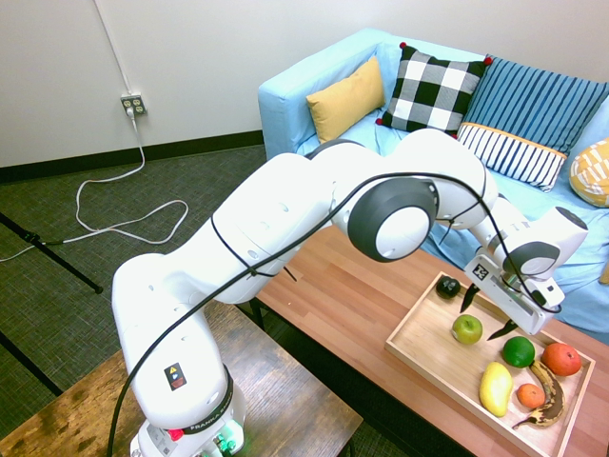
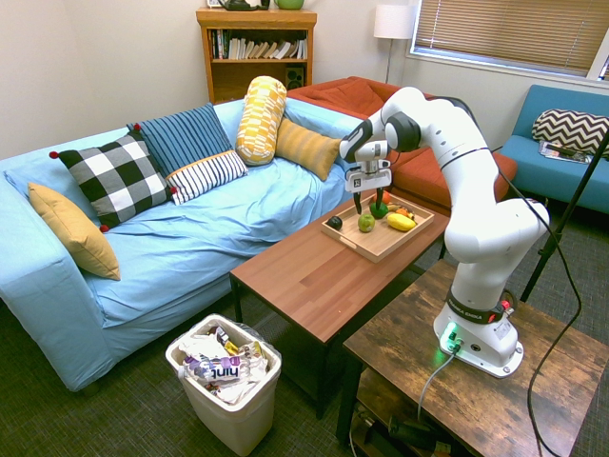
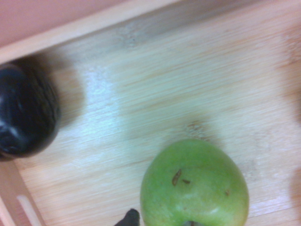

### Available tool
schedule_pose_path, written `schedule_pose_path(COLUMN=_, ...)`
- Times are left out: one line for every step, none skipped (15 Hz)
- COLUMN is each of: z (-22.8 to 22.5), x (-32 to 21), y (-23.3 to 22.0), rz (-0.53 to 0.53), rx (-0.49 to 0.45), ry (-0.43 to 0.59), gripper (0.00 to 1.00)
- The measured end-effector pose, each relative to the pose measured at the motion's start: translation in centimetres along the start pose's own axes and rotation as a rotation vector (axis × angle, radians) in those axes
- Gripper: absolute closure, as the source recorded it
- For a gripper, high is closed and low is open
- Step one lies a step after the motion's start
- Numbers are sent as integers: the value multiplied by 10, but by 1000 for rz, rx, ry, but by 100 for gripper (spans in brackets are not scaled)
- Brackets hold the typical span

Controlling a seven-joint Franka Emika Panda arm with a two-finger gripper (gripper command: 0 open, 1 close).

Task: Put the apple in the tray

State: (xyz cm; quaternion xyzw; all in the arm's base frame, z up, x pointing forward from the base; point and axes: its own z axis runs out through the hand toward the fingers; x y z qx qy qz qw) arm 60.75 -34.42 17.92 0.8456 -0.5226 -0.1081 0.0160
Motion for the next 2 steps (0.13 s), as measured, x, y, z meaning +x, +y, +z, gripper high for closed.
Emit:
schedule_pose_path(z=-17, x=-2, y=2, rz=-2, rx=15, ry=8, gripper=0)
schedule_pose_path(z=-32, x=-5, y=4, rz=-3, rx=27, ry=14, gripper=0)
